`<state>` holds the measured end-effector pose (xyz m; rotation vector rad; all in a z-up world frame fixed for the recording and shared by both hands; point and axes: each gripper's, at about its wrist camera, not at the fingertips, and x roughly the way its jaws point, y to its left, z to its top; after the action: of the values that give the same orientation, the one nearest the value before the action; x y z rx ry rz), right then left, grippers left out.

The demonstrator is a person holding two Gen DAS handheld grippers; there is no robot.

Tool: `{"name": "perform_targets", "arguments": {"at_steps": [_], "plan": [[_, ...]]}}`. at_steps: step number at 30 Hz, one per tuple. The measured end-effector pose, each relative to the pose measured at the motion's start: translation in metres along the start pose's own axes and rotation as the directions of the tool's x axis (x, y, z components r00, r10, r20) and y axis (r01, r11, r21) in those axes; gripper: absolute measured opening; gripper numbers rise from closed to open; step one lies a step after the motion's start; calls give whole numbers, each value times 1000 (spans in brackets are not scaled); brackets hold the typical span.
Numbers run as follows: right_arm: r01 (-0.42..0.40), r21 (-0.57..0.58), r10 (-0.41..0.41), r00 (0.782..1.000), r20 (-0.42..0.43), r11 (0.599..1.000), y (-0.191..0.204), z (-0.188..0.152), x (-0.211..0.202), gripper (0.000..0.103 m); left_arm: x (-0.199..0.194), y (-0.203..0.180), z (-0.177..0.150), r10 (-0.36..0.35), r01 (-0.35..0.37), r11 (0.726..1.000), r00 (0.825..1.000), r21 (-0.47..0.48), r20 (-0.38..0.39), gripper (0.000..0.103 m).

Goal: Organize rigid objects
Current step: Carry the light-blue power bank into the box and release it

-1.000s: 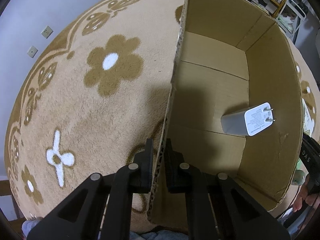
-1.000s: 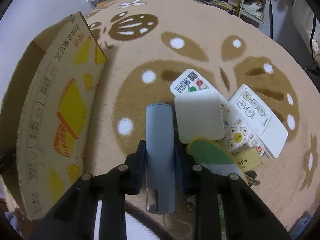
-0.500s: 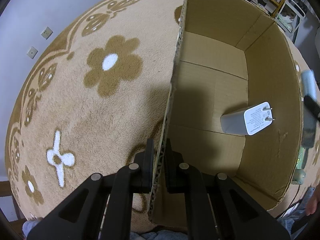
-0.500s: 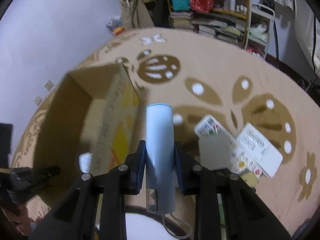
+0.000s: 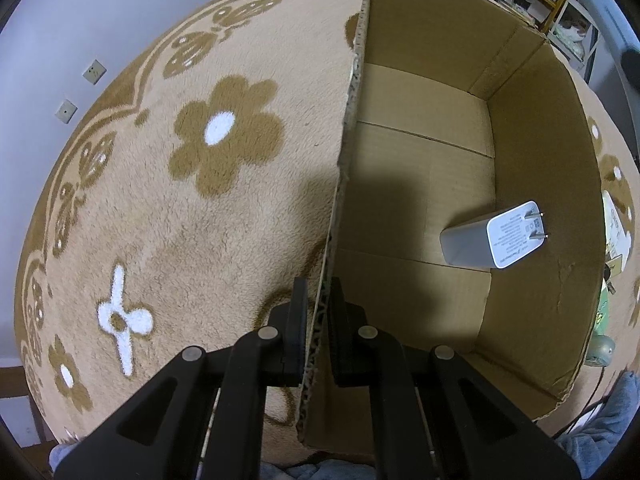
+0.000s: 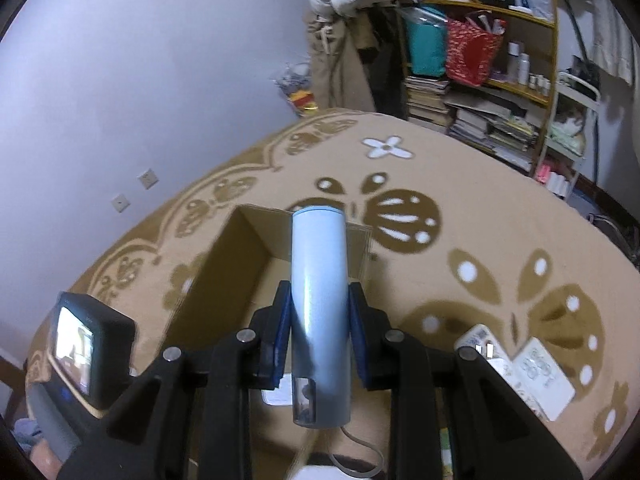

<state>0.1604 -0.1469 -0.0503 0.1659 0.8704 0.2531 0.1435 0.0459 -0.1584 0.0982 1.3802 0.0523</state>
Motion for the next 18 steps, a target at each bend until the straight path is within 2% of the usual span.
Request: {"name": "perform_targets", "arguments": {"at_steps": [3,5,12,18], "plan": [[-58,15,58,998,9,998,8,2,2,29,1,0,0,-1,1,1000,1000,-2,-1,8],[-64,4,64,998,-2,998,12,-1,5,29,1,0,0,-5,5,1000,1000,-6,-2,8],[-133,32,136,984,-114,991,13,-24,36,29,1,1,0,-5,5,1000,1000,-7,-3,9],[-142,4,140,970,-198,990,22,-39,49,29,2,3,1,-13,13,1000,1000,-15,-7,9]]}}
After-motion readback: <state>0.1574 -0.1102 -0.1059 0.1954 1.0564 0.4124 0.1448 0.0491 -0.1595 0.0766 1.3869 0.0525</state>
